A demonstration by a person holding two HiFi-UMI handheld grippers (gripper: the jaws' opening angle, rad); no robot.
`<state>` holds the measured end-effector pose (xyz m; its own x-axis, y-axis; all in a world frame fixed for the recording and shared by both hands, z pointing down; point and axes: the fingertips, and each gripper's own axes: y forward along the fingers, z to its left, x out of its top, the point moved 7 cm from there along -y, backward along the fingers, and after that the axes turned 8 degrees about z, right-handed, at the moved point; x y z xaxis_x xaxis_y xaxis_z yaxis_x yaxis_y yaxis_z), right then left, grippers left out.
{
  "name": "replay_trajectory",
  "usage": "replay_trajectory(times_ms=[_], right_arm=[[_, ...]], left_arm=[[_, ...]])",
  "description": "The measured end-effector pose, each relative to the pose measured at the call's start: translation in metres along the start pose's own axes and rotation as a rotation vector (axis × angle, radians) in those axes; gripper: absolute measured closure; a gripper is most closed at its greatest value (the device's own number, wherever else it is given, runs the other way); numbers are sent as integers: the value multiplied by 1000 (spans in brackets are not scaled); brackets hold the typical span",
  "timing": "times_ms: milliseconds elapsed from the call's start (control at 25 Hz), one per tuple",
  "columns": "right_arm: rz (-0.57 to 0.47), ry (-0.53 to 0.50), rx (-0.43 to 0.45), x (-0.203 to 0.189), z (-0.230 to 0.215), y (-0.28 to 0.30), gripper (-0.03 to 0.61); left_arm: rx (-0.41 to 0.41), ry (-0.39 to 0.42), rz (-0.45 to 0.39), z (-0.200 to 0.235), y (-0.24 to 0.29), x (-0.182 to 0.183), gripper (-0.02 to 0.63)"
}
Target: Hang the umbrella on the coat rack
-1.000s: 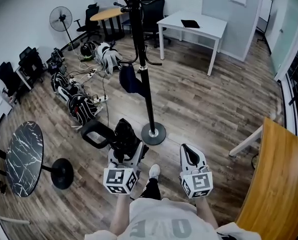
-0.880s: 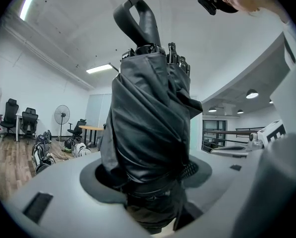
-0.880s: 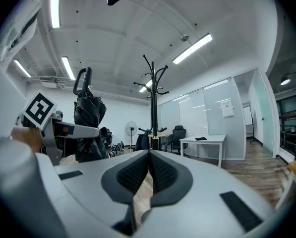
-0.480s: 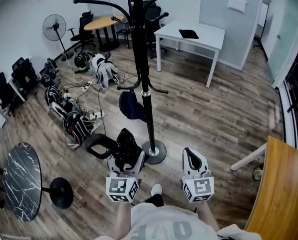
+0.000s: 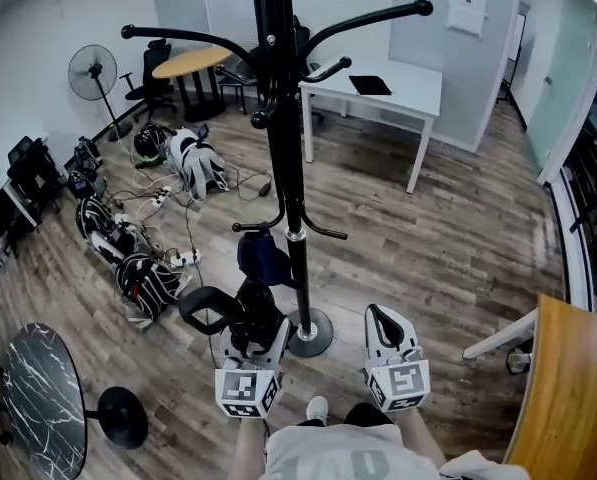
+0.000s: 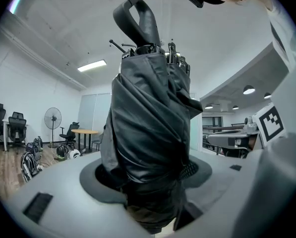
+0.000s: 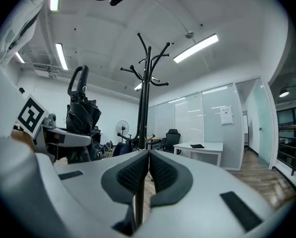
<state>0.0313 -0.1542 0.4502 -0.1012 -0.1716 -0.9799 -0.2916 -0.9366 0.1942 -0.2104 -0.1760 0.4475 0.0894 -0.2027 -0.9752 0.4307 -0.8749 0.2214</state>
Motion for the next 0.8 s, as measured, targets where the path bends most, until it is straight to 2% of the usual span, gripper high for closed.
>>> replay_trajectory(times_ms=[480, 600, 800], right_arm=[[4, 1, 102, 7, -38, 48, 548], [2, 7, 114, 8, -43, 53, 548], [-5, 13, 106, 8, -54, 52, 548]], left_arm=[[63, -61, 34, -17, 36, 8, 316], [84, -54, 53, -19, 40, 13, 316], [44, -67, 86, -29, 55, 33, 316]])
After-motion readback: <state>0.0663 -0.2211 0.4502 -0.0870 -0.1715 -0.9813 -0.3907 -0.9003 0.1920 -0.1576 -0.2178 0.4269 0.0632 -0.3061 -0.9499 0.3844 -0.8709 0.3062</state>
